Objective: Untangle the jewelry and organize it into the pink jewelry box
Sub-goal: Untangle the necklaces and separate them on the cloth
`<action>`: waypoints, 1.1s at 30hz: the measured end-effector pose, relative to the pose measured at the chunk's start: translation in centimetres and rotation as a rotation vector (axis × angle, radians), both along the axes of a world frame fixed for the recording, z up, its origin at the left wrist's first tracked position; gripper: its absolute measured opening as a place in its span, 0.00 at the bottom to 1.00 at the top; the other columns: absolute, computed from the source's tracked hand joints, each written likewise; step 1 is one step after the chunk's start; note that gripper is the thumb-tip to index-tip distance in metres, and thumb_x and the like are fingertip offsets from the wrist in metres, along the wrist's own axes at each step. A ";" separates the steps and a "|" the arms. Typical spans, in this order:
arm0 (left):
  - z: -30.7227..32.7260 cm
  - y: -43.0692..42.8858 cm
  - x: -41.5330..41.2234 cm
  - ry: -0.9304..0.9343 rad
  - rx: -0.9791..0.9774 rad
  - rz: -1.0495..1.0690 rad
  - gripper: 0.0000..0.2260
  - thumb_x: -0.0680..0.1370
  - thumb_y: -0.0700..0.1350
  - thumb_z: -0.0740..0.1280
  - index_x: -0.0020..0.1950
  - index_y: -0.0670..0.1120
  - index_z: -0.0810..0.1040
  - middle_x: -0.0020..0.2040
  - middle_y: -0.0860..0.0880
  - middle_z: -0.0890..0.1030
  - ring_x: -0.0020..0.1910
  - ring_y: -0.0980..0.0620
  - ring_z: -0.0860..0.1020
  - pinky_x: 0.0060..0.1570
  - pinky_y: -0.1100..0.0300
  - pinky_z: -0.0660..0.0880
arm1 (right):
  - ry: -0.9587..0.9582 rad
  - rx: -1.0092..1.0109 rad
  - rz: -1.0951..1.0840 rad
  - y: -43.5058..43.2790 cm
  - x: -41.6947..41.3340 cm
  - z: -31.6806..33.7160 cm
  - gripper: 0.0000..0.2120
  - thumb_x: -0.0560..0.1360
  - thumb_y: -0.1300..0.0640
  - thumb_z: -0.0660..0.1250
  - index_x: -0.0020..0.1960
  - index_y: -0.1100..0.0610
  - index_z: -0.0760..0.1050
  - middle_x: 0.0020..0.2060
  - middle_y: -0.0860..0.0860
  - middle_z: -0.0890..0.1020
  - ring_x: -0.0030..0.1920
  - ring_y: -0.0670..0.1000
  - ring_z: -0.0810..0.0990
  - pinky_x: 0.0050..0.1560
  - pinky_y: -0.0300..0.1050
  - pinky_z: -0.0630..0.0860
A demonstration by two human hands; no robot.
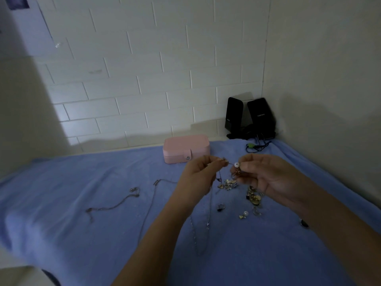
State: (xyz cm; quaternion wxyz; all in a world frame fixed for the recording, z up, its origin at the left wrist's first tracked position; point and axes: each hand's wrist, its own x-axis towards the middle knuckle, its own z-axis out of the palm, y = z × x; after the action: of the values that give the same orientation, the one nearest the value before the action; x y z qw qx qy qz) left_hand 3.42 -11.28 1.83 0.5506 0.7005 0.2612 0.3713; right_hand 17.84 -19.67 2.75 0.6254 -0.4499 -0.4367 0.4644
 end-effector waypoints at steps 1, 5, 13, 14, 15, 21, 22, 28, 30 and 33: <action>0.0 0.0 0.0 -0.013 -0.006 0.014 0.08 0.79 0.43 0.63 0.40 0.45 0.76 0.21 0.55 0.63 0.20 0.59 0.58 0.21 0.67 0.57 | -0.040 0.020 -0.023 0.0 0.0 0.0 0.04 0.69 0.64 0.65 0.40 0.64 0.77 0.35 0.56 0.83 0.37 0.49 0.82 0.37 0.36 0.79; -0.1 0.1 -0.2 -0.043 -0.031 0.017 0.11 0.78 0.46 0.64 0.36 0.45 0.72 0.23 0.53 0.62 0.20 0.58 0.57 0.20 0.66 0.57 | -0.212 0.075 -0.102 -0.2 -0.2 0.1 0.03 0.68 0.63 0.69 0.39 0.63 0.77 0.33 0.55 0.83 0.35 0.51 0.81 0.39 0.38 0.80; 0.0 -0.1 -0.5 0.039 -0.088 -0.137 0.20 0.75 0.57 0.60 0.39 0.44 0.84 0.23 0.53 0.58 0.23 0.56 0.54 0.22 0.66 0.55 | -0.368 0.152 -0.199 -0.7 -0.5 0.4 0.06 0.71 0.70 0.68 0.43 0.61 0.77 0.35 0.52 0.82 0.37 0.48 0.81 0.40 0.37 0.78; 0.0 -0.1 -0.5 0.034 -0.091 -0.162 0.20 0.73 0.58 0.61 0.40 0.45 0.85 0.23 0.53 0.57 0.23 0.56 0.53 0.22 0.66 0.54 | -0.394 0.155 -0.217 -0.7 -0.6 0.4 0.06 0.71 0.70 0.69 0.43 0.60 0.78 0.35 0.51 0.83 0.38 0.47 0.81 0.41 0.36 0.78; 0.1 -0.1 -0.5 0.025 -0.090 -0.184 0.20 0.70 0.59 0.62 0.40 0.46 0.85 0.24 0.53 0.56 0.23 0.56 0.53 0.22 0.66 0.54 | -0.413 0.161 -0.231 -0.8 -0.6 0.4 0.06 0.71 0.69 0.70 0.43 0.60 0.78 0.36 0.52 0.84 0.39 0.46 0.82 0.42 0.34 0.77; -0.2 0.2 -0.5 0.040 -0.085 -0.194 0.13 0.67 0.53 0.68 0.40 0.44 0.84 0.23 0.54 0.58 0.23 0.56 0.53 0.23 0.65 0.52 | -0.488 0.209 -0.282 -0.9 -0.7 0.5 0.06 0.69 0.70 0.71 0.44 0.62 0.78 0.38 0.55 0.85 0.41 0.49 0.84 0.44 0.35 0.78; -0.3 0.4 -0.5 0.046 -0.085 -0.183 0.14 0.66 0.52 0.69 0.42 0.43 0.84 0.22 0.53 0.58 0.23 0.56 0.53 0.23 0.64 0.52 | -0.496 0.217 -0.285 -0.9 -0.7 0.6 0.06 0.69 0.70 0.71 0.44 0.63 0.77 0.38 0.55 0.85 0.41 0.49 0.84 0.45 0.35 0.78; -0.5 0.7 -0.5 0.085 -0.078 -0.186 0.11 0.70 0.47 0.71 0.47 0.42 0.84 0.23 0.52 0.61 0.24 0.55 0.53 0.24 0.63 0.52 | -0.447 0.208 -0.291 -0.8 -0.8 0.5 0.06 0.70 0.70 0.70 0.41 0.61 0.76 0.39 0.55 0.85 0.44 0.51 0.84 0.47 0.38 0.79; -0.5 0.7 -0.6 0.087 -0.082 -0.186 0.10 0.73 0.45 0.70 0.49 0.40 0.83 0.22 0.53 0.60 0.24 0.55 0.53 0.23 0.64 0.53 | -0.367 0.195 -0.293 -0.7 -0.8 0.4 0.07 0.70 0.71 0.69 0.41 0.61 0.74 0.39 0.57 0.84 0.43 0.52 0.84 0.46 0.38 0.80; -0.5 0.6 -0.5 0.078 -0.063 -0.183 0.08 0.74 0.45 0.69 0.46 0.43 0.84 0.23 0.52 0.58 0.24 0.55 0.53 0.23 0.65 0.54 | -0.298 0.177 -0.309 -0.8 -0.8 0.4 0.07 0.71 0.71 0.68 0.41 0.61 0.73 0.40 0.59 0.83 0.40 0.49 0.83 0.42 0.38 0.80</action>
State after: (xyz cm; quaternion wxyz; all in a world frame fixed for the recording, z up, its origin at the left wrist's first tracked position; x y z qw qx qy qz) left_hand 2.90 -10.67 1.31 0.5933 0.7178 0.2288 0.2835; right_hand 17.01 -20.44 3.19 0.6548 -0.5183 -0.4892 0.2516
